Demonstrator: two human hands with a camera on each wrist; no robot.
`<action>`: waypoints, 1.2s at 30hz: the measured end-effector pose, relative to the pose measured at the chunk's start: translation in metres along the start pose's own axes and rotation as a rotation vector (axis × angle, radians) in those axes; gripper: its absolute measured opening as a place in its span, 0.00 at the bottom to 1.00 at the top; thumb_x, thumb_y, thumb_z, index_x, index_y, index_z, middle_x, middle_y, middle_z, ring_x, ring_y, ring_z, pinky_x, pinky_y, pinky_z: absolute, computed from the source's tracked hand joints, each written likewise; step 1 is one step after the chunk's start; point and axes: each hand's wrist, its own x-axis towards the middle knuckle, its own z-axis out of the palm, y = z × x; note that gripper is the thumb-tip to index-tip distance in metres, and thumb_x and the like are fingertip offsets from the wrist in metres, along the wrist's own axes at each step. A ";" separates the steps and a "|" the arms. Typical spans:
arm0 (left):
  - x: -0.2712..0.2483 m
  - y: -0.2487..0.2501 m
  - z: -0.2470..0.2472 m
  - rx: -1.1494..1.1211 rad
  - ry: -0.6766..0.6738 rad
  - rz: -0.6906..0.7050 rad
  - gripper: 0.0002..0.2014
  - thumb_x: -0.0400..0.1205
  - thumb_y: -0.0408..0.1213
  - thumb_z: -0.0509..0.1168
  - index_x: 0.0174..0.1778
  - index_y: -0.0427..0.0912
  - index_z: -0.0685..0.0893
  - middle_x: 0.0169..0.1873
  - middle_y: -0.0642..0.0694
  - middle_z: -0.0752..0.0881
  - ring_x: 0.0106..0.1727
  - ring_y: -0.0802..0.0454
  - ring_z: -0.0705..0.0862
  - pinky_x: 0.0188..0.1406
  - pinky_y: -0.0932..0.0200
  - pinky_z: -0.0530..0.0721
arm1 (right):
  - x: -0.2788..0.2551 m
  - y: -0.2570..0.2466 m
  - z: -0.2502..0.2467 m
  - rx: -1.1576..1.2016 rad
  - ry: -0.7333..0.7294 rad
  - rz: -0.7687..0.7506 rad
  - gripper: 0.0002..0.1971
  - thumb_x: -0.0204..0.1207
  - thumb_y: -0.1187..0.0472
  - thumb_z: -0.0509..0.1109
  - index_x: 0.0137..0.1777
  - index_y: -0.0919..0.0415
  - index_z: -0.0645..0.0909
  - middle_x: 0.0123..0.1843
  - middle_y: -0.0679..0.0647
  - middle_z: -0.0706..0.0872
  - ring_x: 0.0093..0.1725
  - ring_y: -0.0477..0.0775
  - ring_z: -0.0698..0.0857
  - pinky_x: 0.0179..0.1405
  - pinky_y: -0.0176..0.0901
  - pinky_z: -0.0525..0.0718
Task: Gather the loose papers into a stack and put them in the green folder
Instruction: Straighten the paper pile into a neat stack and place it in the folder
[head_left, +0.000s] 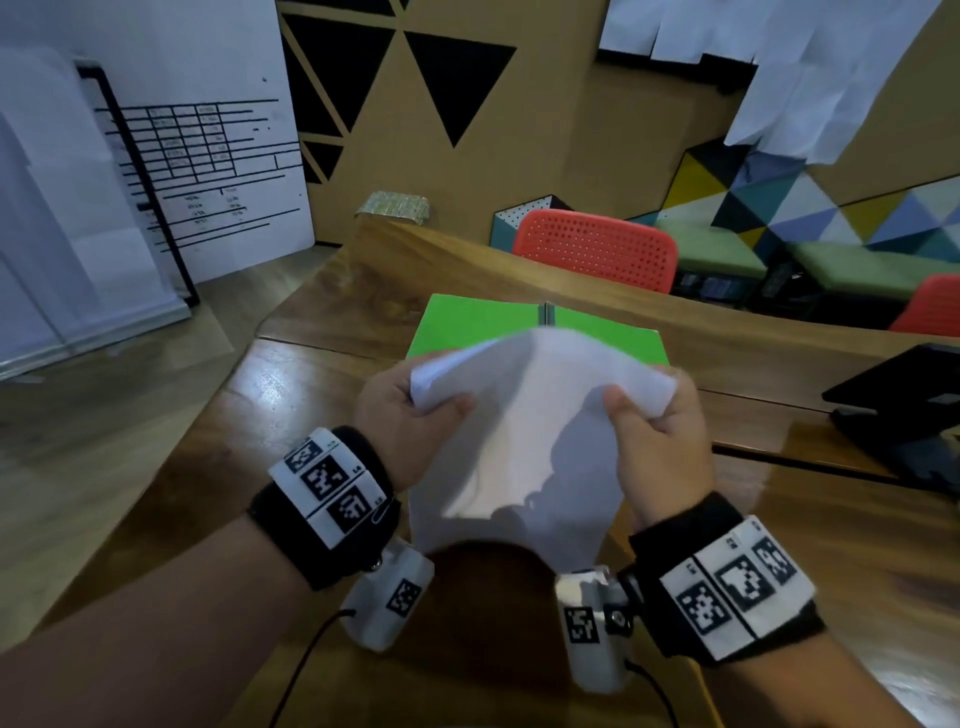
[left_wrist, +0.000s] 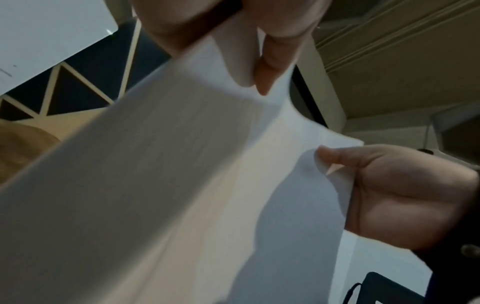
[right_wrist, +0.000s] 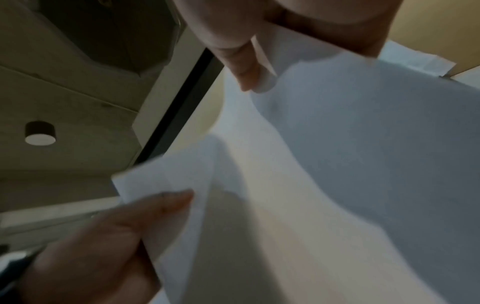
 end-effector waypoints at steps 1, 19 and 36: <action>-0.001 0.002 -0.001 -0.007 -0.015 0.050 0.14 0.67 0.35 0.72 0.41 0.60 0.83 0.32 0.66 0.88 0.33 0.76 0.84 0.34 0.78 0.81 | -0.001 0.000 0.000 -0.007 -0.012 0.021 0.08 0.64 0.52 0.71 0.39 0.43 0.74 0.37 0.46 0.81 0.37 0.50 0.80 0.43 0.53 0.83; 0.010 0.002 0.007 -0.275 -0.073 0.030 0.36 0.53 0.70 0.73 0.54 0.57 0.76 0.54 0.55 0.86 0.54 0.59 0.86 0.53 0.59 0.85 | 0.014 0.006 -0.018 0.435 -0.124 0.150 0.28 0.47 0.41 0.82 0.44 0.53 0.79 0.33 0.49 0.87 0.30 0.48 0.86 0.26 0.37 0.84; 0.000 0.002 0.022 -0.104 0.148 -0.166 0.04 0.74 0.37 0.72 0.35 0.43 0.89 0.18 0.61 0.86 0.24 0.67 0.82 0.26 0.69 0.81 | -0.008 0.021 0.001 0.287 0.043 0.079 0.12 0.68 0.74 0.74 0.38 0.54 0.85 0.30 0.39 0.91 0.33 0.39 0.89 0.38 0.34 0.87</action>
